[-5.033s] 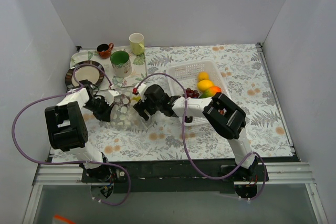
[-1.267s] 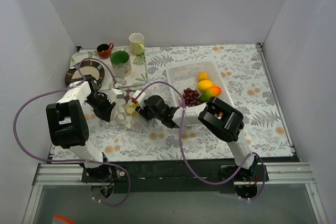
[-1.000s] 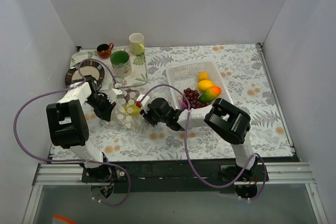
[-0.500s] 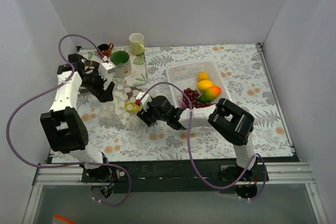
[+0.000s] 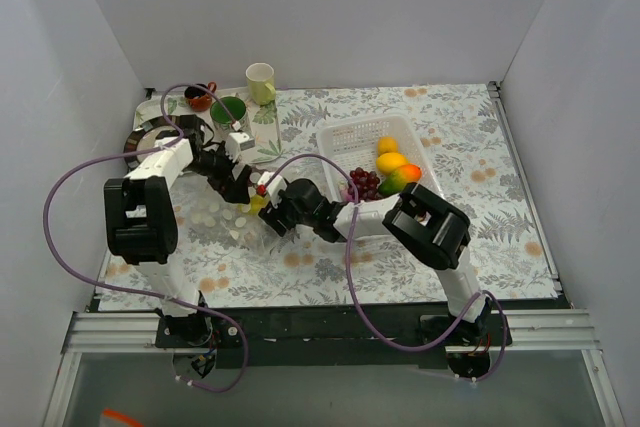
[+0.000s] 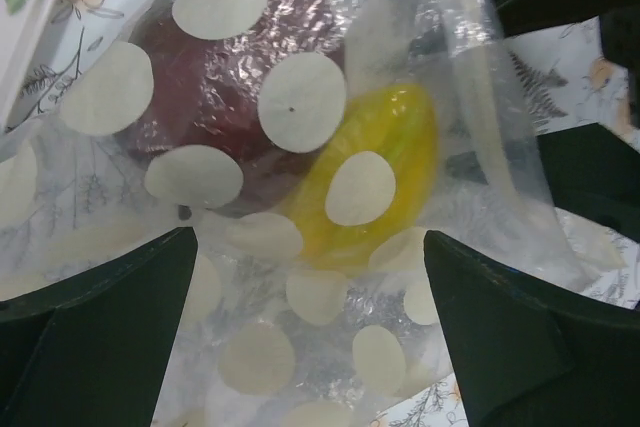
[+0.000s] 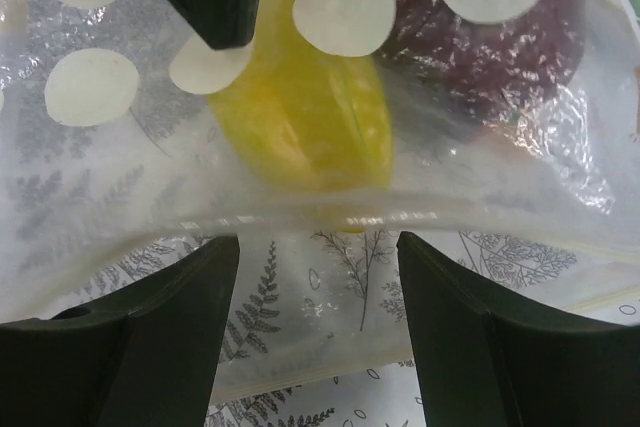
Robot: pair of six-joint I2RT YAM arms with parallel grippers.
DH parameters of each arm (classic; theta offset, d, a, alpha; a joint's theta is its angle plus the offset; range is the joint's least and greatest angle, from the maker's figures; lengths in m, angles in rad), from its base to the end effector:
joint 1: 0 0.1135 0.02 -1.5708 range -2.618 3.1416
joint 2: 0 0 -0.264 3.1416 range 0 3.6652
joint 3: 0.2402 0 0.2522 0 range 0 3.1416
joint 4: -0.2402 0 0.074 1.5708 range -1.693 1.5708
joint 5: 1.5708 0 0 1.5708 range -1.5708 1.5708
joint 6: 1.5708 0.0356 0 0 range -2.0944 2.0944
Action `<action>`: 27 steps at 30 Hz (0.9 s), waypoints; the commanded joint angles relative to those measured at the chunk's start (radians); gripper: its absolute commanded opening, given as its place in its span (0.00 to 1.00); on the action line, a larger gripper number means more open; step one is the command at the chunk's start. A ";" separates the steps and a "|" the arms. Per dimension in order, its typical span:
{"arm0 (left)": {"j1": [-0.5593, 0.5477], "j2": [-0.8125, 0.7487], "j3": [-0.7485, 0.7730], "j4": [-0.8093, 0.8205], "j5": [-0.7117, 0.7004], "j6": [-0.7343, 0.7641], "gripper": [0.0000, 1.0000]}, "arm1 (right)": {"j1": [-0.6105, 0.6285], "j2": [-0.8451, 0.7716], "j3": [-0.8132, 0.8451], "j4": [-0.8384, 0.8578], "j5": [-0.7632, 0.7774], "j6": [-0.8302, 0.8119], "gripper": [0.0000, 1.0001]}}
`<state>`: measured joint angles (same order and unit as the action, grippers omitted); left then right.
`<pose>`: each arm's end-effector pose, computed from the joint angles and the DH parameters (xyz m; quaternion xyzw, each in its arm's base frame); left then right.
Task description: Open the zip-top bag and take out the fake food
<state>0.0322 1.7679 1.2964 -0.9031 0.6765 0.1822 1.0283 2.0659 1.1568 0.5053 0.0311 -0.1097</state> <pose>0.3376 -0.0114 0.2148 0.1028 0.9337 -0.3185 0.1272 0.2302 0.3797 0.1463 -0.4424 0.7076 0.2326 0.4995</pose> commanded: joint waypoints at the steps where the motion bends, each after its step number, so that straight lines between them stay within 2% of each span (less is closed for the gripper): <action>1: -0.002 -0.012 -0.035 0.102 -0.074 -0.012 0.98 | -0.013 0.002 0.032 0.068 0.007 -0.005 0.74; 8: -0.005 -0.002 -0.048 0.089 -0.091 0.017 0.98 | -0.019 0.017 0.053 0.078 -0.022 0.001 0.74; 14: -0.018 0.007 -0.052 0.067 -0.063 0.016 0.98 | -0.019 0.083 0.156 0.042 -0.057 0.001 0.74; 18: -0.066 -0.004 -0.084 0.067 -0.052 0.011 0.98 | -0.019 0.115 0.193 0.033 -0.086 0.030 0.74; 27: -0.072 -0.028 -0.161 0.072 0.008 -0.007 0.98 | -0.019 0.149 0.225 0.042 -0.128 0.085 0.71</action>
<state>-0.0307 1.7916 1.1774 -0.8139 0.6056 0.1844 1.0119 2.2021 1.3228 0.5041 -0.0612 -0.0662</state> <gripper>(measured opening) 0.981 0.736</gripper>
